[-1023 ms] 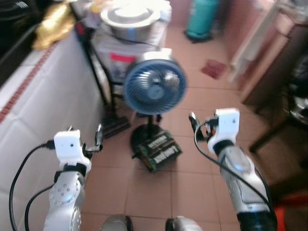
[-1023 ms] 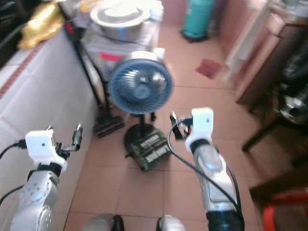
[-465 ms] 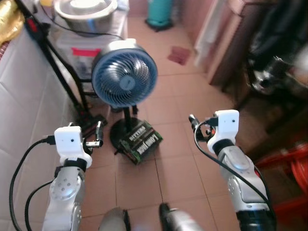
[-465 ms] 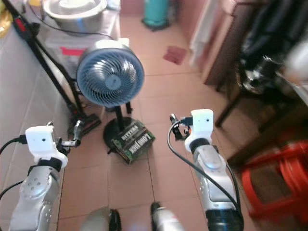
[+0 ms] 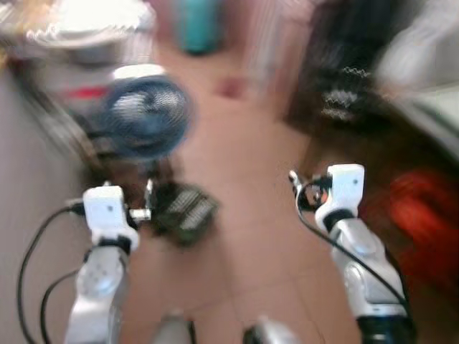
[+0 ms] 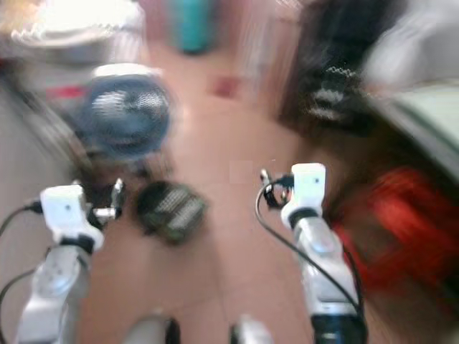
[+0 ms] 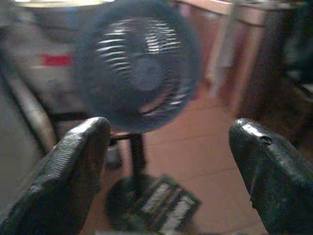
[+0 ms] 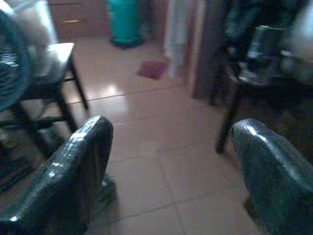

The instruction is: Setting the table

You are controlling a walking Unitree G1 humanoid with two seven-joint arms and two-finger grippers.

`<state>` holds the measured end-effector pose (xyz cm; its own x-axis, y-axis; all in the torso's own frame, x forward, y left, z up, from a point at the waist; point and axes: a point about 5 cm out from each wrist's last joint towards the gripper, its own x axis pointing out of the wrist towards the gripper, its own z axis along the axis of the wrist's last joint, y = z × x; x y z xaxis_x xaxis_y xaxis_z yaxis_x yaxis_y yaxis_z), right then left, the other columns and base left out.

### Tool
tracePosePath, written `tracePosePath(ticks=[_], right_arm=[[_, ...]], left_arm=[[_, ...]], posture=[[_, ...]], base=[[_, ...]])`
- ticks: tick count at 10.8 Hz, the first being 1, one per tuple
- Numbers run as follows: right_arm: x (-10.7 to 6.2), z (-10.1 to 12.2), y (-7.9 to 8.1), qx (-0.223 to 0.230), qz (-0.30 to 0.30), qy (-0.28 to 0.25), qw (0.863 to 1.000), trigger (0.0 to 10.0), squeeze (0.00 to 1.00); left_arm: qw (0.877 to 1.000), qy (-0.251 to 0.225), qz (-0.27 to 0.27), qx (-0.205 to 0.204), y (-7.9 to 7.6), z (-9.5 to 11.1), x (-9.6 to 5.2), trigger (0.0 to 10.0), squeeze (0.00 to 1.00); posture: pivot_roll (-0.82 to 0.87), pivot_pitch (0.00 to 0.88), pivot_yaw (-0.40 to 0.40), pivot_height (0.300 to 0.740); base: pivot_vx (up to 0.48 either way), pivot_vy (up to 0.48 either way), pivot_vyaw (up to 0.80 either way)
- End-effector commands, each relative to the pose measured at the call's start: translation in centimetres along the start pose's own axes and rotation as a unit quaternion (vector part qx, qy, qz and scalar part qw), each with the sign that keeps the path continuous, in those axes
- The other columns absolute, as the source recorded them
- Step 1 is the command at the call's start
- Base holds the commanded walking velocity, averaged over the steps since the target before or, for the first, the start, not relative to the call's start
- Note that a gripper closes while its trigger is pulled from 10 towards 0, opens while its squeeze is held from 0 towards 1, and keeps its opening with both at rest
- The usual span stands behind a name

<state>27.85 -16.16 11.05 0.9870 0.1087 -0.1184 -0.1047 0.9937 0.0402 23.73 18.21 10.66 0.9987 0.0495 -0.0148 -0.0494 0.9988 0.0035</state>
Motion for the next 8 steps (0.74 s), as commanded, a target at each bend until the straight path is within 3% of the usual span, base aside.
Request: tracePosePath(ticks=[1,5,8], right_arm=[[-0.04,0.32,0.49,0.005,0.009,-0.004,1.0,10.0,0.0],[-0.06,0.7,0.81,0.014,0.011,-0.012,1.0,10.0,0.0],[0.05,1.07,1.22,0.019,0.009,-0.02,1.0,10.0,0.0]], left_arm=[[1.0,0.003,0.001,-0.003,0.2,-0.05,-0.07,10.0,0.0],[0.999,-0.003,-0.011,-0.05,-0.32,0.09,-0.04,10.0,0.0],[0.999,-0.008,-0.021,-0.031,-0.44,0.48,0.27,10.0,0.0]], posture=[[0.0,0.09,0.013,0.74],[-0.01,0.092,0.025,0.74],[-0.02,0.097,0.029,0.74]], base=[[0.0,0.244,-0.77],[0.0,0.061,-0.77],[0.0,0.0,-0.77]])
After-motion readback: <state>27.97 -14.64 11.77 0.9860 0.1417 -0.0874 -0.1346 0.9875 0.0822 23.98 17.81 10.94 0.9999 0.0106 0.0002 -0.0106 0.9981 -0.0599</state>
